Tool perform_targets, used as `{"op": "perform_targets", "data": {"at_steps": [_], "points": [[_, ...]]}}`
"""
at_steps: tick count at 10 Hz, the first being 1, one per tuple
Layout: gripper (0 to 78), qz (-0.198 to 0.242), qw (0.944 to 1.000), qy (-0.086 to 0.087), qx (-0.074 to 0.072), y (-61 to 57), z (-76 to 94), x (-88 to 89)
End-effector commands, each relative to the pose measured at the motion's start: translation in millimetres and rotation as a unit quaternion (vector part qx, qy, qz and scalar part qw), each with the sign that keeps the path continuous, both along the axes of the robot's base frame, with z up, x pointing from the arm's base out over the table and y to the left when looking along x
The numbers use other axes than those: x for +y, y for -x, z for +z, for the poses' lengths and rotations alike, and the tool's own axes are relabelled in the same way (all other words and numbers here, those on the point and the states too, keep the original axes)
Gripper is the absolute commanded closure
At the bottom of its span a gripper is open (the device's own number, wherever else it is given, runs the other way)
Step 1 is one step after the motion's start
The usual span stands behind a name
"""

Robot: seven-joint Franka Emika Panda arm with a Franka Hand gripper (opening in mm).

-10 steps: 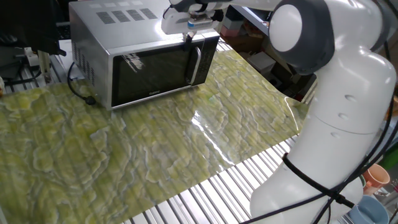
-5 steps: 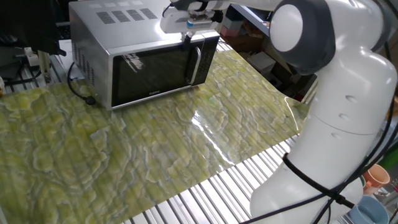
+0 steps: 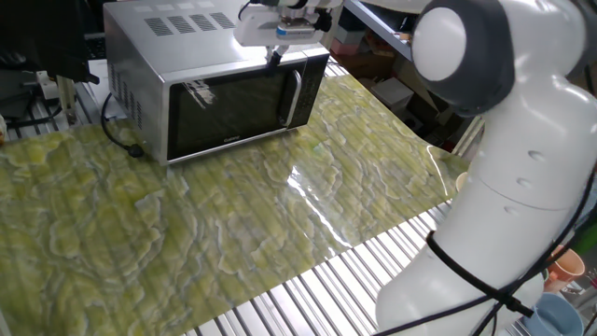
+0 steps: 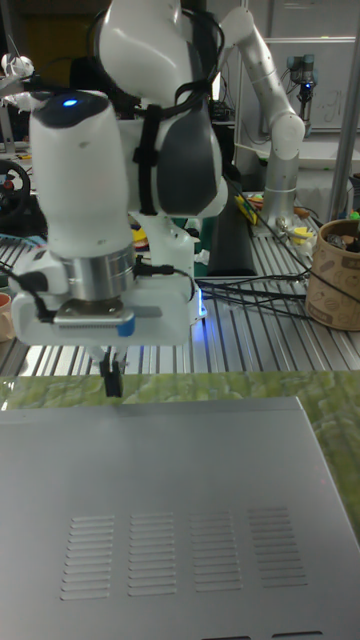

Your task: Put the bowl into the microwave

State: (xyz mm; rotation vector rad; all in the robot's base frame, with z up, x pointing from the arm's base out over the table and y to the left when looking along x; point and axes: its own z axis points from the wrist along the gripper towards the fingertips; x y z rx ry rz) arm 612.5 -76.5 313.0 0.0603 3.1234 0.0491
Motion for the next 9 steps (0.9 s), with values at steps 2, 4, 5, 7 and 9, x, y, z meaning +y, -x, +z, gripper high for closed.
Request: {"op": "perform_targets", "data": {"at_steps": [2,4,5,7,9], "points": [[76.4,0.000,0.9998,0.007,-0.018,41.6,32.6,51.4],[76.4,0.008,0.9992,0.013,-0.036,46.6,34.7,55.9],[76.4,0.011,0.9990,0.013,-0.043,46.5,34.7,55.3],[76.4,0.024,0.9985,0.012,-0.047,45.5,34.9,55.8],[76.4,0.024,0.9992,0.023,-0.021,49.7,34.7,60.1]]}}
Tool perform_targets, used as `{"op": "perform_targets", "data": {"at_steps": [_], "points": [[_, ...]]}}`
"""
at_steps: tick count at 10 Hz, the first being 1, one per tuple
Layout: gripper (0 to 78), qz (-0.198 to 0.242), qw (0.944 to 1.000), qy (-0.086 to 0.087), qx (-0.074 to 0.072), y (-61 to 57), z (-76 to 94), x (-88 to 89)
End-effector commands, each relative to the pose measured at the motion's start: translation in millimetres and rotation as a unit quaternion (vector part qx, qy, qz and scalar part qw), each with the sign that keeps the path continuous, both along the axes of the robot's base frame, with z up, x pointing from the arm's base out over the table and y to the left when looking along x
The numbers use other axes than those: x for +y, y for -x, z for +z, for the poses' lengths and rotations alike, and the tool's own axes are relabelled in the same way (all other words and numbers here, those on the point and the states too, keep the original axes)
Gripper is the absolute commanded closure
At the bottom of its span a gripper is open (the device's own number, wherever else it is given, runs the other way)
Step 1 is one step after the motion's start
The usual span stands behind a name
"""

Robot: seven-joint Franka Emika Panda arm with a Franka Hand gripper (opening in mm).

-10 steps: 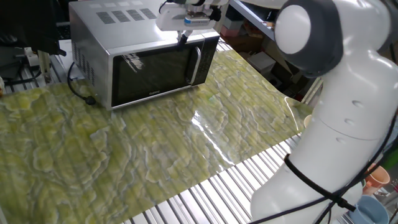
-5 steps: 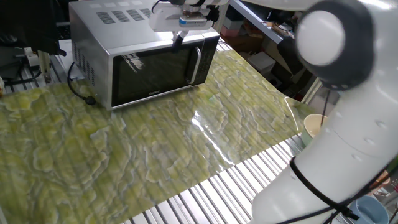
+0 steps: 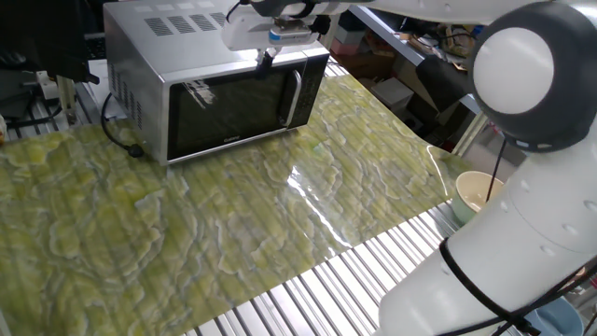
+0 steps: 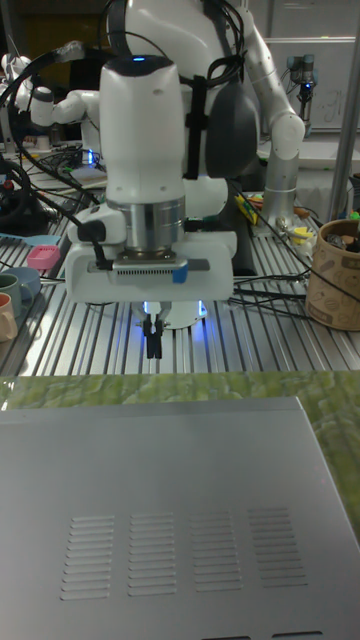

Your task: Put the bowl into the microwave

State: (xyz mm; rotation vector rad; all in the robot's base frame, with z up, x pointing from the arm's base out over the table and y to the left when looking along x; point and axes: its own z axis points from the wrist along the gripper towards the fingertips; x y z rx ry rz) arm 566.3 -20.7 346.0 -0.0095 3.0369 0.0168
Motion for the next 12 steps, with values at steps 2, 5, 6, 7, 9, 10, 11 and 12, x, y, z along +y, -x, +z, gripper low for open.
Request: {"op": "perform_targets", "data": {"at_steps": [2,5,6,7,9,10,11,12], "points": [[76.4,-0.015,0.9985,0.020,0.048,9.3,0.3,10.4],[76.4,-0.022,0.9987,0.014,0.043,8.3,0.5,12.8],[76.4,-0.018,0.9991,-0.004,0.039,9.1,0.8,13.5],[76.4,-0.015,0.9991,-0.011,0.037,10.6,0.7,14.8],[76.4,-0.003,0.9994,-0.015,0.030,10.4,0.8,14.6],[76.4,-0.002,0.9995,-0.015,0.029,10.4,0.7,14.6],[76.4,0.002,0.9997,-0.012,0.021,10.4,0.7,14.6],[76.4,0.003,0.9998,-0.012,0.017,10.4,0.7,14.7]]}}
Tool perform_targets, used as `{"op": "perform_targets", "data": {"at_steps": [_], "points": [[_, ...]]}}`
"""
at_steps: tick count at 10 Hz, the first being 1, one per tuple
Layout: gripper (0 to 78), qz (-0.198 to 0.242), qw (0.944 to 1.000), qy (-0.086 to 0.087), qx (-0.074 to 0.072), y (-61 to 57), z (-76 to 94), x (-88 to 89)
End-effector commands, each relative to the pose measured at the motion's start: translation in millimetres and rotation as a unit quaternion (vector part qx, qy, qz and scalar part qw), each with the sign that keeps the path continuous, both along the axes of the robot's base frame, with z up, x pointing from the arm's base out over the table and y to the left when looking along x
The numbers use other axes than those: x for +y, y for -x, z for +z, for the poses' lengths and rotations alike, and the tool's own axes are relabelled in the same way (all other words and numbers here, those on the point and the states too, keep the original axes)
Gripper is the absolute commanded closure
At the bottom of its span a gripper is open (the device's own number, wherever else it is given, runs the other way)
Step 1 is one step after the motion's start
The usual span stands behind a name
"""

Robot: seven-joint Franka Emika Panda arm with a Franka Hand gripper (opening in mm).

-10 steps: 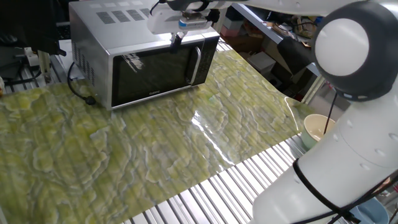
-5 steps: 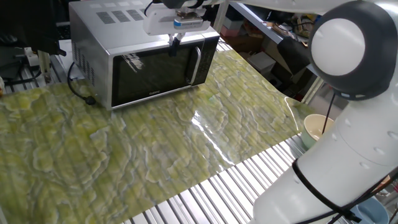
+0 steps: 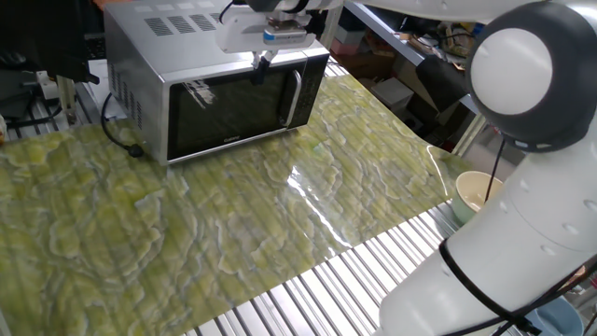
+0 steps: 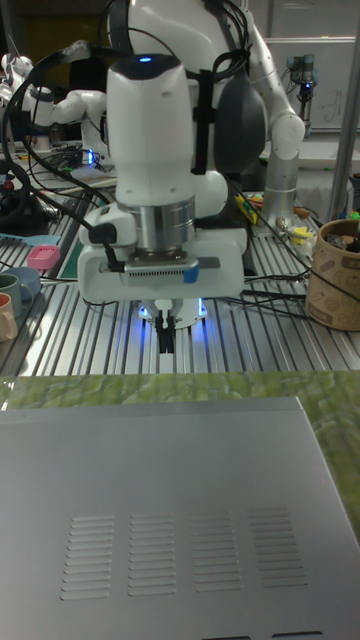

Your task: Put the bowl into the microwave

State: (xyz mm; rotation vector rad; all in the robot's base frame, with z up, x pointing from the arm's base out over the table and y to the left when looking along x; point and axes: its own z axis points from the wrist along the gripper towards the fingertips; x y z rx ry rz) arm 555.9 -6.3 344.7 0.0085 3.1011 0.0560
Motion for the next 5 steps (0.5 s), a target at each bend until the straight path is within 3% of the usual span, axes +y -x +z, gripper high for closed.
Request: {"op": "perform_targets", "data": {"at_steps": [1,5], "points": [[76.4,0.008,0.9998,0.001,-0.018,0.0,2.1,0.3],[76.4,0.007,0.9997,0.003,-0.025,0.8,1.7,1.1]]}}
